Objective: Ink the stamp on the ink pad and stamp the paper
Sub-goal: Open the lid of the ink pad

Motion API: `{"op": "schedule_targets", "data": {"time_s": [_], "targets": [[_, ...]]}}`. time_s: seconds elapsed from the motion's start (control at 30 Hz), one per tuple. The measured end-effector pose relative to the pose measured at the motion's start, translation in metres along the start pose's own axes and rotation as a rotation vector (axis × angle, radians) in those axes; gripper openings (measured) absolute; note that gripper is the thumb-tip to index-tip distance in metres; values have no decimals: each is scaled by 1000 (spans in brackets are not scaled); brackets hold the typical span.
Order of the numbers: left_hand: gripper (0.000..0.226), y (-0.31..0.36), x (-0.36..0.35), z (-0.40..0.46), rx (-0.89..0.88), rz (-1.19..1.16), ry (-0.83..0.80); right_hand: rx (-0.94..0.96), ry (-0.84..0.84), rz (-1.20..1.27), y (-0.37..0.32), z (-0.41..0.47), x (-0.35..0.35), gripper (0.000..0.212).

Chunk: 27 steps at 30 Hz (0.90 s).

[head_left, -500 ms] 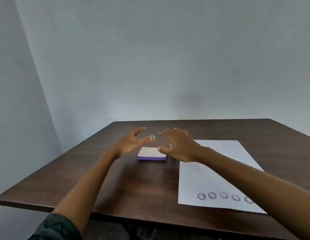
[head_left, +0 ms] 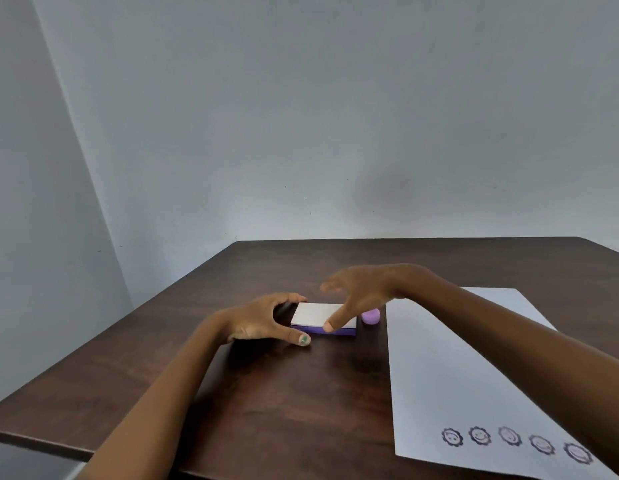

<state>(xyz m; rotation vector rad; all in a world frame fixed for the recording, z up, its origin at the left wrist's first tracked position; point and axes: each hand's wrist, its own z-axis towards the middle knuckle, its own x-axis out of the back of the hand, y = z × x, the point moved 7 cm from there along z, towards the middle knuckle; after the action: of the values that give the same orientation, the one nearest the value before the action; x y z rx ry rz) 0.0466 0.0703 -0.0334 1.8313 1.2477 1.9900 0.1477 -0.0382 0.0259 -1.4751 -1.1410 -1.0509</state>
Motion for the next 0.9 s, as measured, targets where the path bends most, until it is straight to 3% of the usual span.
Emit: {"op": "schedule_targets", "data": {"time_s": [0.27,0.63,0.9], "targets": [[33,5,4,-2,-39,-33,13,-9,13,55,7,8,-3,63],[44,-3,11,-3,-7,-9,26,38,76,62,2,7,-1,52],[40,-2,10,-7,-3,-21,8,36,50,61,-2,6,-1,49]]}}
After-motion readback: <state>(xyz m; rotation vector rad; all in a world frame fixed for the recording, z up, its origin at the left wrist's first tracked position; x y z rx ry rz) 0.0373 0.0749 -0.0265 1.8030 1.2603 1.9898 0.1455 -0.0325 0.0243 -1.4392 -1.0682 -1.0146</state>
